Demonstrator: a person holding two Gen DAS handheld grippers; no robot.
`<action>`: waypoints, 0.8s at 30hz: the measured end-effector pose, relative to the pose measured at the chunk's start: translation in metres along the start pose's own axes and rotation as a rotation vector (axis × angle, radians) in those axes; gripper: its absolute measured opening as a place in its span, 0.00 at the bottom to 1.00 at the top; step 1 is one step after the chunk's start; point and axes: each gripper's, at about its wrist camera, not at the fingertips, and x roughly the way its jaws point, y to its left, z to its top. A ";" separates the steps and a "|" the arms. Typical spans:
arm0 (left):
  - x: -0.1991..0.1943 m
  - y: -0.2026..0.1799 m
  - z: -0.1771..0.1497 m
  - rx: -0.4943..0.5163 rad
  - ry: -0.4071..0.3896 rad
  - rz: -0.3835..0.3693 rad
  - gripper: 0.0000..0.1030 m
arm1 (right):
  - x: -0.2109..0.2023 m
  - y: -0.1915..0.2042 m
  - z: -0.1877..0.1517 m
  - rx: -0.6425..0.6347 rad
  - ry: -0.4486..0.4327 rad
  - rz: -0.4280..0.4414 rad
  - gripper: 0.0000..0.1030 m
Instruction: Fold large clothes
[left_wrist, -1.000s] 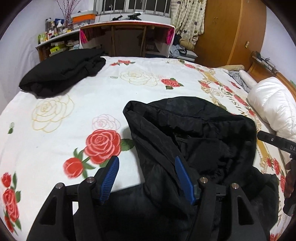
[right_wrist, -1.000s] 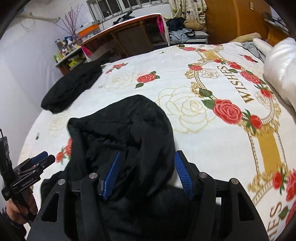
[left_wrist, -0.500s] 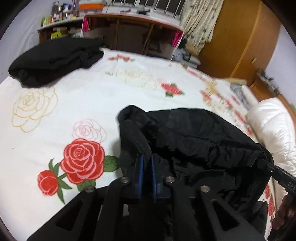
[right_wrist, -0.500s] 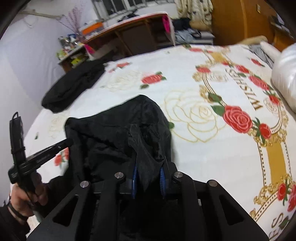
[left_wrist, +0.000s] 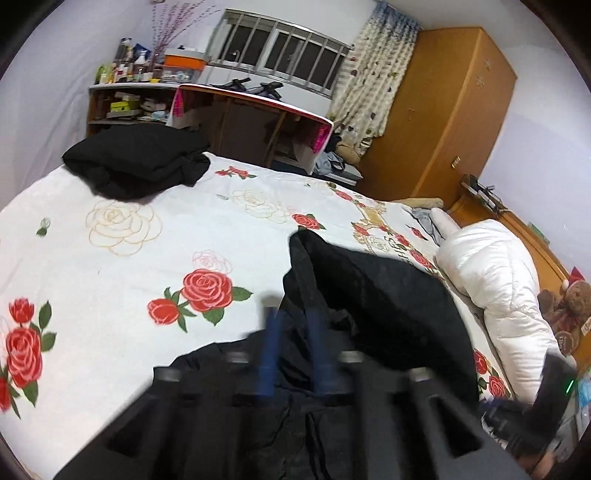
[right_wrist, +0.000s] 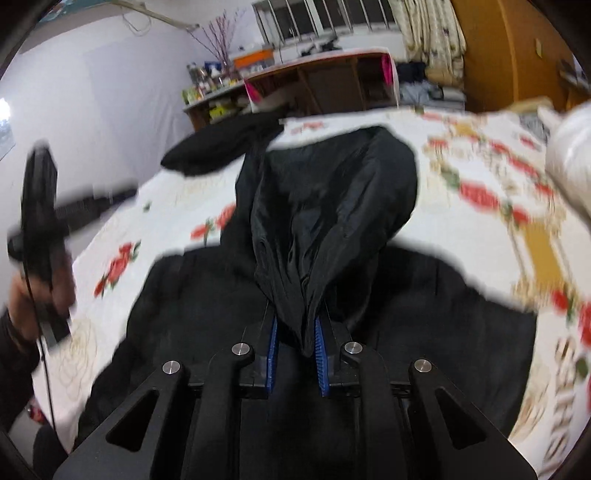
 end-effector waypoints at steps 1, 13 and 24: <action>0.002 -0.007 0.006 0.018 0.000 0.001 0.64 | 0.003 -0.002 -0.008 0.007 0.017 0.005 0.17; 0.180 -0.048 0.045 0.050 0.230 0.117 0.73 | 0.043 -0.031 -0.030 0.058 0.117 0.037 0.23; 0.159 -0.031 0.005 -0.056 0.190 -0.041 0.05 | 0.049 -0.033 -0.045 0.059 0.115 0.043 0.24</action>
